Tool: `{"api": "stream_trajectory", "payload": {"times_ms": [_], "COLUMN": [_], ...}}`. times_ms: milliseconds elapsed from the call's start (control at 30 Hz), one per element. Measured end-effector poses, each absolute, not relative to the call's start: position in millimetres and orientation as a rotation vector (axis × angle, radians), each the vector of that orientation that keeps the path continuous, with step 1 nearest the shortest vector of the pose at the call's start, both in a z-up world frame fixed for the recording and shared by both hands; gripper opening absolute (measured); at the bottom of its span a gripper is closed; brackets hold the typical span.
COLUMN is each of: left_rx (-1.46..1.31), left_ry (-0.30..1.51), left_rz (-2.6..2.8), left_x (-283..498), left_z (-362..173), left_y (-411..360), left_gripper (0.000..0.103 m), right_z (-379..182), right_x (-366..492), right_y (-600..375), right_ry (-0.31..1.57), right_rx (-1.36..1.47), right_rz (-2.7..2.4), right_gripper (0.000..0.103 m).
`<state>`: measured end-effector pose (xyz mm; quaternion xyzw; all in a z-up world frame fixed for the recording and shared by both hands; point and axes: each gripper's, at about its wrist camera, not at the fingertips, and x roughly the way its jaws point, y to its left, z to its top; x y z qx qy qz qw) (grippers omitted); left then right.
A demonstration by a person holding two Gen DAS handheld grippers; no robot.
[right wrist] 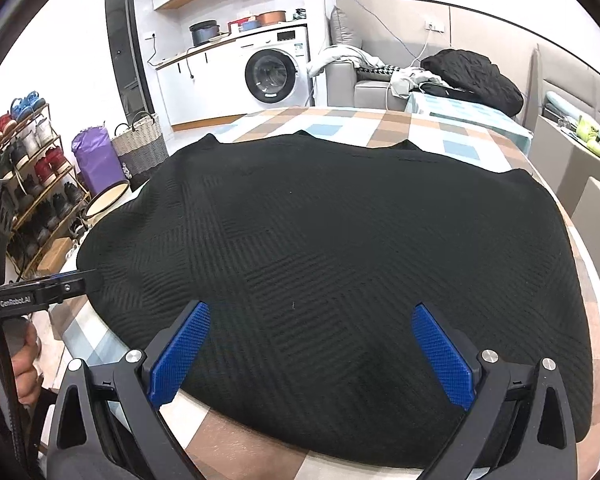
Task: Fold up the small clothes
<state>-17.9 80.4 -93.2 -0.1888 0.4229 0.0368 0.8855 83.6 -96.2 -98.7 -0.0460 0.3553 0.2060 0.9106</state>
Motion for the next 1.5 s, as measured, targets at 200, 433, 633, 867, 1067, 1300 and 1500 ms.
{"api": "stream_trajectory", "payload": {"times_ms": [200, 433, 633, 867, 1067, 1300, 1500], "left_rx": [-0.474, -0.600, -0.585, -0.444, -0.564, -0.635, -0.588], "left_ry": [0.907, 0.855, 0.754, 0.717, 0.714, 0.746, 0.718], "left_rz": [0.051, -0.023, 0.074, 0.201, 0.199, 0.186, 0.167], "left_x": [-31, -24, -15, 0, 10, 23, 25], "left_z": [-91, -94, -97, -99, -100, -107, -102], "left_y": [93, 98, 96, 87, 114, 132, 126], "left_gripper": [0.083, 0.087, 0.087, 0.087, 0.084, 0.032, 0.019], "right_z": [-101, -100, -107, -122, -124, -122, -118], "right_x": [86, 83, 86, 93, 92, 94, 96], "right_y": [-100, -95, -93, -92, -92, -95, -99], "right_ry": [0.743, 0.739, 0.758, 0.817, 0.818, 0.819, 0.810], "right_rx": [-0.083, -0.106, -0.118, -0.137, -0.144, -0.132, -0.122], "right_rz": [0.414, 0.432, 0.437, 0.425, 0.427, 0.420, 0.404], "right_gripper": [0.103, 0.103, 0.103, 0.103, 0.103, 0.103, 0.103]}}
